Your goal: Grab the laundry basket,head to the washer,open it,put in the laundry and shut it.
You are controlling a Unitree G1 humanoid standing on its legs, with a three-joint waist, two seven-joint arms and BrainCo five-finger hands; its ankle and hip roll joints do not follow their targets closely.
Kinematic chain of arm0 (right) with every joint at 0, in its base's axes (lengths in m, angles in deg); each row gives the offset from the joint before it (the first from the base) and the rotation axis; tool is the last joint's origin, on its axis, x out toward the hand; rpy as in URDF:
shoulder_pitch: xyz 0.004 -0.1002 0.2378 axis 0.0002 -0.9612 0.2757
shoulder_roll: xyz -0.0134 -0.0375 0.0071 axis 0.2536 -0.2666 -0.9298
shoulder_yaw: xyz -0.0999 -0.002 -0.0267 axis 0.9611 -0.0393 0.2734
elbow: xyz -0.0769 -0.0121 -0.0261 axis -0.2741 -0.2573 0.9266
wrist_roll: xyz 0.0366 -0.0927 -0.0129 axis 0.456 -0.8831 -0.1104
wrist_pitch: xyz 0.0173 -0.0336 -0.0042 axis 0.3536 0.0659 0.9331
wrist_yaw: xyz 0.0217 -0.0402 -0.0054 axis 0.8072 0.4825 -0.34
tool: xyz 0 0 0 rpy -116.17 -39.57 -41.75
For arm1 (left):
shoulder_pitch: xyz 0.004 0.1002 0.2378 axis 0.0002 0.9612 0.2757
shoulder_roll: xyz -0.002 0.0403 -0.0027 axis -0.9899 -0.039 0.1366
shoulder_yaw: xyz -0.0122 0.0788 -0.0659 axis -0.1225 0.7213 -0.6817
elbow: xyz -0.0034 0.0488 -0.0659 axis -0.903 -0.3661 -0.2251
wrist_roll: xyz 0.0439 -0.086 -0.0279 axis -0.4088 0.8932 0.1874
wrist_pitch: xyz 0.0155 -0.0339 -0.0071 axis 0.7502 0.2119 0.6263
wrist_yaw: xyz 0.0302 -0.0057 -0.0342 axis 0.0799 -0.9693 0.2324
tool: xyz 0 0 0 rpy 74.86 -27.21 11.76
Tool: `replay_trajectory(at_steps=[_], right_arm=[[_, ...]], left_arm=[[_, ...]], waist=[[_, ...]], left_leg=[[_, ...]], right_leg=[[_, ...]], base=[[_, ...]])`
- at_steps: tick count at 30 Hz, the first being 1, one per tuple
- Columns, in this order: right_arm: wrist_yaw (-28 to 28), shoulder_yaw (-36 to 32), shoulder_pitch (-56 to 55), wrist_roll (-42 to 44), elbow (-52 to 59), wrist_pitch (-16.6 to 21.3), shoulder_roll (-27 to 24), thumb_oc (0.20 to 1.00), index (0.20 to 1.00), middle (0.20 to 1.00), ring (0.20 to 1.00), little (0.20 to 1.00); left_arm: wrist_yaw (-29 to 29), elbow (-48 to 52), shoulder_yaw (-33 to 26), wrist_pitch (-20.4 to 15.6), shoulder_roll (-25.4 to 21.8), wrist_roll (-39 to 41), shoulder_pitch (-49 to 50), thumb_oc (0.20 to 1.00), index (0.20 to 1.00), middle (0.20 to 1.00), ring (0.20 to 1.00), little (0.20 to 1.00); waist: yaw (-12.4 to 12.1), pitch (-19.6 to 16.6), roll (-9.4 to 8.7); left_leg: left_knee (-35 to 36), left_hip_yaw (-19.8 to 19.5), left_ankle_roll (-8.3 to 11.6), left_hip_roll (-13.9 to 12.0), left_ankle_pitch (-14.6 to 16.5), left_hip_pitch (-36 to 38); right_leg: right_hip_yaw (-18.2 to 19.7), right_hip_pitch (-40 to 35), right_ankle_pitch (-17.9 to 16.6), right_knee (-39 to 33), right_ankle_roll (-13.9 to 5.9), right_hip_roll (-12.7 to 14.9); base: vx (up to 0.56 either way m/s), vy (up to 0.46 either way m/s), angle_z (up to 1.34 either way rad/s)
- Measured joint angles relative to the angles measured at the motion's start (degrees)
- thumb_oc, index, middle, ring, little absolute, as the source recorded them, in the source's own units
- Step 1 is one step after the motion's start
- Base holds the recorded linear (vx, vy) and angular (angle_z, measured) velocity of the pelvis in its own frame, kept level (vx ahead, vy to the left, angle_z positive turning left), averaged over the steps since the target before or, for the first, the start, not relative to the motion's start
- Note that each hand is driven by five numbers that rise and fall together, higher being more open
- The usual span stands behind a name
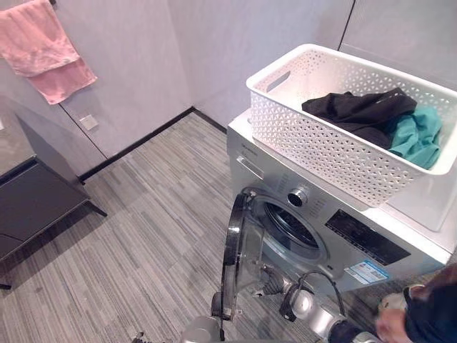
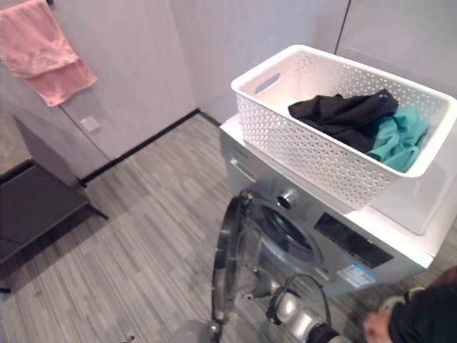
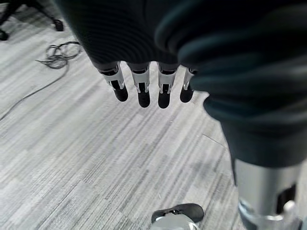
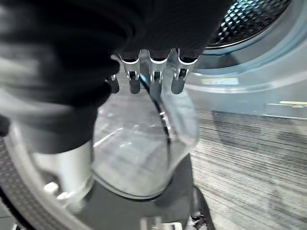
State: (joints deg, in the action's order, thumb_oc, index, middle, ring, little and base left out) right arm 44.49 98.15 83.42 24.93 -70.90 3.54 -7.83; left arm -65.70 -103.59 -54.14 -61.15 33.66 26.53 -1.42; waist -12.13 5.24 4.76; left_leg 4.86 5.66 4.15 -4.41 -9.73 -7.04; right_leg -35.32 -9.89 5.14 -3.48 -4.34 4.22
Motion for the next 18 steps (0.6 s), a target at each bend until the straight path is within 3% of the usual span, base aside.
replay_trajectory(at_steps=[2,3,6,7,8,10,12,14,15,18], right_arm=[[-1.0,-0.8,0.8,0.0,-1.9,-0.1,0.0,1.000,1.000,1.000,1.000,1.000],[-1.8,-1.2,3.4,0.1,-5.3,-0.3,-0.9,1.000,1.000,1.000,1.000,1.000],[-3.3,-3.4,9.0,0.5,-7.8,-1.0,-2.7,1.000,1.000,1.000,1.000,1.000],[-3.6,-3.4,11.4,0.6,-8.6,-1.1,-2.9,1.000,1.000,1.000,1.000,1.000],[-4.1,-3.4,13.5,1.3,-8.9,-1.1,-3.0,1.000,1.000,1.000,1.000,1.000],[-5.1,-3.7,14.3,2.2,-8.0,-1.1,-1.9,1.000,1.000,1.000,1.000,1.000],[-6.0,-5.9,13.0,3.2,-6.9,-1.1,-0.8,1.000,1.000,1.000,1.000,1.000],[-7.2,-7.0,12.1,4.4,-5.5,-1.2,-0.5,1.000,1.000,1.000,1.000,1.000],[-7.5,-8.0,11.4,4.5,-4.1,-1.2,-0.6,1.000,1.000,1.000,1.000,1.000],[-7.8,-9.1,5.8,4.6,0.1,-1.1,-2.1,1.000,1.000,1.000,1.000,1.000]], left_arm=[[0.0,3.7,0.1,-0.2,0.2,2.4,2.4,1.000,1.000,1.000,1.000,1.000],[-0.1,8.2,0.7,-0.8,0.2,4.5,2.5,1.000,1.000,1.000,1.000,1.000],[-0.1,20.7,2.0,-2.0,-0.4,8.2,3.9,1.000,1.000,1.000,1.000,1.000],[-0.2,22.7,3.0,-2.6,-0.8,8.8,4.3,1.000,1.000,1.000,1.000,1.000],[-0.4,24.0,3.5,-2.9,-1.2,9.0,4.7,1.000,1.000,1.000,1.000,1.000],[-1.4,24.8,4.5,-2.4,-2.6,9.0,5.2,1.000,1.000,1.000,1.000,1.000],[-2.0,30.4,4.8,-2.6,-4.6,9.0,7.4,1.000,1.000,1.000,1.000,1.000],[-2.5,37.0,4.8,-2.7,-6.3,9.0,8.0,1.000,1.000,1.000,1.000,1.000],[-2.9,42.8,5.0,-3.1,-8.1,9.0,7.7,1.000,1.000,1.000,1.000,1.000],[-4.2,44.4,4.9,-3.5,-8.9,9.0,4.6,1.000,1.000,1.000,1.000,1.000]], waist=[[-0.9,0.0,1.33],[-1.5,1.2,3.13],[-4.4,4.6,5.68],[-5.2,5.6,6.65],[-5.5,7.0,6.34],[-5.0,8.6,4.44],[-3.6,9.1,3.44],[-3.2,9.2,4.20],[-3.4,10.6,3.74],[-2.8,11.4,4.08]], left_leg=[[-0.4,-0.5,0.71,-0.4,-0.8,-0.2],[-3.6,-3.1,2.27,-0.5,-2.0,-3.3],[-3.4,-7.2,9.46,-2.1,-8.5,-6.3],[-3.3,-9.1,6.47,-2.3,-11.1,-7.2],[-2.5,-10.3,5.86,-2.8,-11.6,-7.5],[-5.2,-8.3,7.30,-1.1,-7.1,-6.3],[-4.7,-7.6,5.46,-0.5,-4.6,-4.0],[-1.7,-8.5,5.38,-1.3,-3.6,-1.2],[-0.7,-9.8,5.04,-1.8,-3.4,-1.1],[-1.8,-9.3,3.59,-1.8,-1.1,-1.1]], right_leg=[[-0.6,-0.3,0.1,0.2,0.27,-1.1],[-1.7,-0.1,0.5,0.8,0.91,-2.2],[-2.0,2.6,1.2,2.6,4.11,-3.3],[-2.1,4.3,1.7,4.8,5.26,-3.2],[-2.1,6.0,3.3,7.0,6.93,-2.1],[-3.0,7.1,2.3,7.9,7.71,0.2],[-3.4,7.1,2.0,6.9,7.38,0.1],[-2.9,8.4,2.1,7.2,6.98,-1.3],[-1.5,10.0,2.6,8.5,6.43,-1.3],[-0.8,10.3,2.5,9.4,5.70,-0.7]], base=[[-0.23,-0.171,0.33],[-0.34,-0.227,0.85],[-0.25,-0.067,0.43],[-0.22,-0.023,-0.06],[-0.13,-0.015,-0.14],[-0.08,-0.014,0.07],[0.00,0.018,0.32],[0.05,0.080,-0.02],[0.08,0.117,-0.35],[0.07,0.188,-0.21]])
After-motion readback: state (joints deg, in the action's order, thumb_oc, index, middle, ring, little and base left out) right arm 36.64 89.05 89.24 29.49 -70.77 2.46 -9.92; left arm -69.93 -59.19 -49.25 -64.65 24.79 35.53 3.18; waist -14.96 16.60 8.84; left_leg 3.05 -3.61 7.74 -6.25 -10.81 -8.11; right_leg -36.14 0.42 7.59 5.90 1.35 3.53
